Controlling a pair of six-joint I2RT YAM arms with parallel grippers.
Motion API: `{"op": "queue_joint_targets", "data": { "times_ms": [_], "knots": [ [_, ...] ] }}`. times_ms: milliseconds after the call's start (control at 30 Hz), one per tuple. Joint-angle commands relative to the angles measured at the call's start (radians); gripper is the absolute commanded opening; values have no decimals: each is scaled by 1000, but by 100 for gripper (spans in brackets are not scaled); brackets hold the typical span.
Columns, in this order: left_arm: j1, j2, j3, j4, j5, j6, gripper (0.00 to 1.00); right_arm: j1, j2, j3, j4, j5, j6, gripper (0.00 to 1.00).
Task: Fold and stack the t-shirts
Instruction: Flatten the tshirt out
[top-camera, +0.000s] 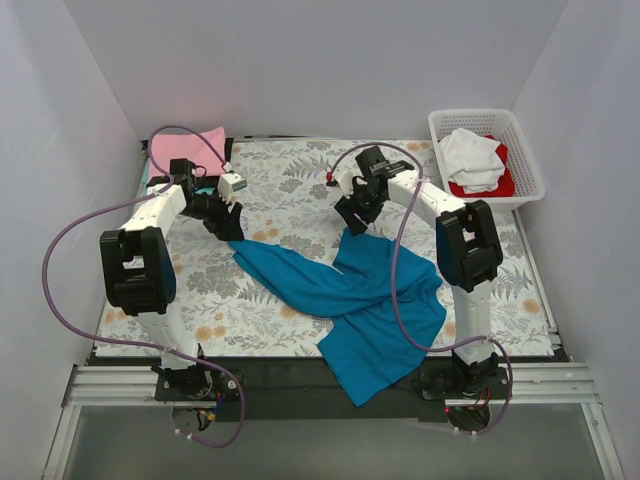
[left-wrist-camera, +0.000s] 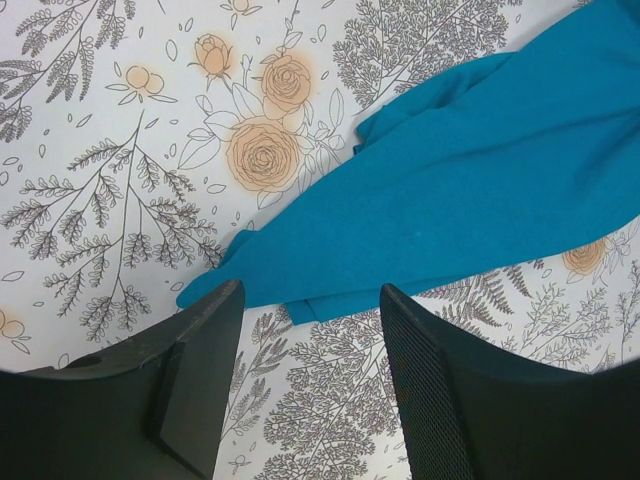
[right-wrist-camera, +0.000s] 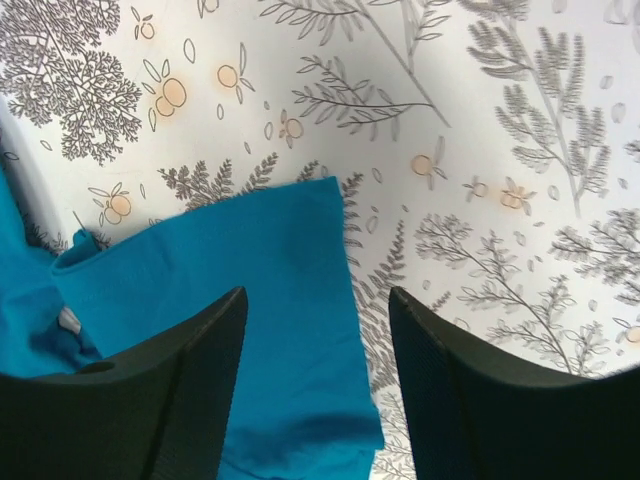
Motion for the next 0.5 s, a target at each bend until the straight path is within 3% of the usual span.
{"op": "queue_joint_targets", "data": {
  "times_ms": [0, 333, 400, 467],
  "knots": [
    [11, -14, -1, -1, 29, 30, 56, 48, -1, -40, 101, 93, 16, 67],
    [17, -19, -1, 8, 21, 29, 56, 111, 64, -86, 142, 144, 2, 66],
    [20, -17, -1, 8, 18, 30, 56, 124, 65, -112, 147, 156, -7, 63],
    [27, -14, 2, 14, 13, 27, 56, 129, 58, -158, 147, 153, -16, 52]
  ]
}}
